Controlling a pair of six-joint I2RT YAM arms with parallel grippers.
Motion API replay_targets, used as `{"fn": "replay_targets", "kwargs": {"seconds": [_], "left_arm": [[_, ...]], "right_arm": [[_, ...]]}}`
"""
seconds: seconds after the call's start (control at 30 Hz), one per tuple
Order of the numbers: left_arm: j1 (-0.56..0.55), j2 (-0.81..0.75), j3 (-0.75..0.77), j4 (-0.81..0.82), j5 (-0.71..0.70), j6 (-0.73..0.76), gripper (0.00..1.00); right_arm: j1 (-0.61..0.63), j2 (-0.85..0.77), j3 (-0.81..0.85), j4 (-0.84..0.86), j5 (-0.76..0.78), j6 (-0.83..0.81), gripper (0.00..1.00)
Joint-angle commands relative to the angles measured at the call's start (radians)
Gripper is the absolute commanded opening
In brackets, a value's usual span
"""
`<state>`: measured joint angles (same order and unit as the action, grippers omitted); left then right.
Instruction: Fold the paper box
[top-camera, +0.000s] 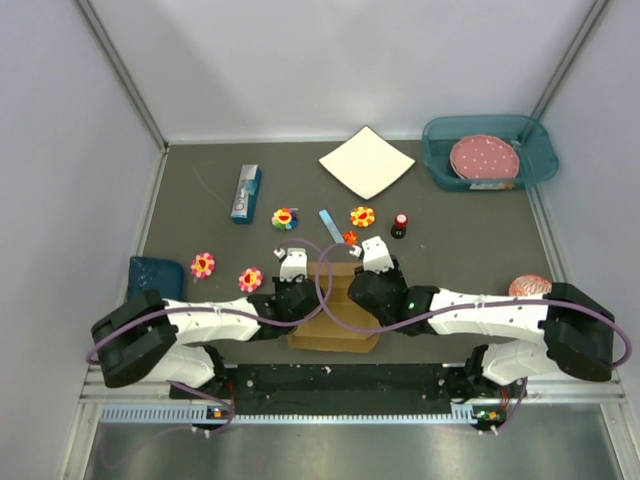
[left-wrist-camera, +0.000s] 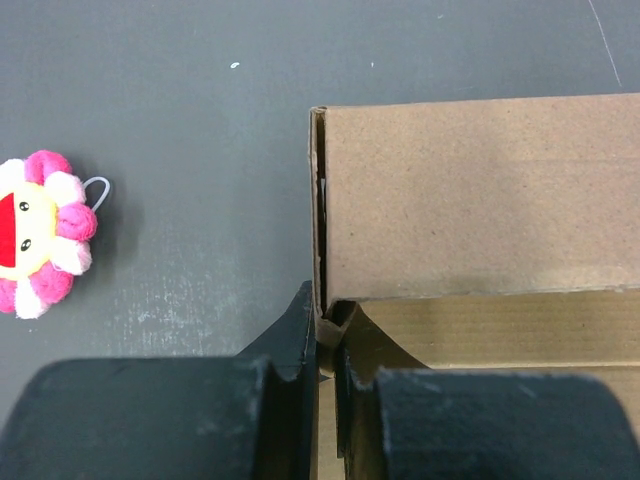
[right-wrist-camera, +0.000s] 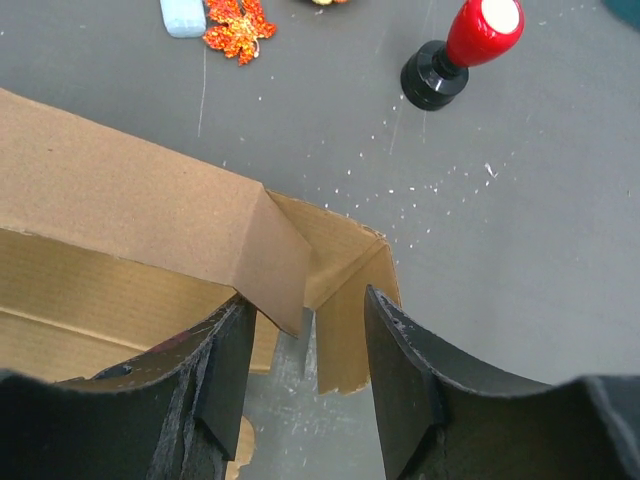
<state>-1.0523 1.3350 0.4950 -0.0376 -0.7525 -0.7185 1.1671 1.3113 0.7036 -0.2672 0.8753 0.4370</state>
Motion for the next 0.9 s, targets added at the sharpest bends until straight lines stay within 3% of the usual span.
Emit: {"fn": "replay_targets", "kwargs": {"seconds": [0.0,0.07,0.2,0.4,0.63,0.67,0.77,0.87], "left_arm": [[-0.003,-0.025,-0.024,-0.038,-0.010,-0.012,0.00],[-0.003,-0.030,-0.029,-0.022,-0.010,-0.013,0.00],[-0.003,-0.031,-0.039,0.001,-0.010,-0.022,0.00],[-0.003,-0.039,-0.062,0.027,-0.025,-0.059,0.00],[-0.006,-0.022,-0.084,0.064,-0.051,-0.104,0.00],[-0.006,-0.017,-0.082,0.062,-0.063,-0.110,0.00],[-0.006,-0.013,-0.079,0.058,-0.085,-0.121,0.00],[-0.006,0.000,-0.073,0.054,-0.103,-0.127,0.00]], "right_arm": [[-0.012,-0.038,0.048,0.077,0.002,-0.043,0.48],[-0.014,-0.026,0.054,0.091,-0.002,-0.056,0.47],[-0.027,0.029,0.060,0.112,-0.050,-0.038,0.24],[-0.037,0.046,0.030,0.151,-0.131,0.066,0.00],[-0.035,-0.047,-0.026,0.154,-0.205,0.180,0.00],[-0.035,-0.090,-0.027,0.131,-0.191,0.186,0.12],[-0.037,-0.176,-0.058,0.054,-0.158,0.192,0.32],[-0.037,-0.267,-0.105,0.000,-0.154,0.210,0.38]]}}
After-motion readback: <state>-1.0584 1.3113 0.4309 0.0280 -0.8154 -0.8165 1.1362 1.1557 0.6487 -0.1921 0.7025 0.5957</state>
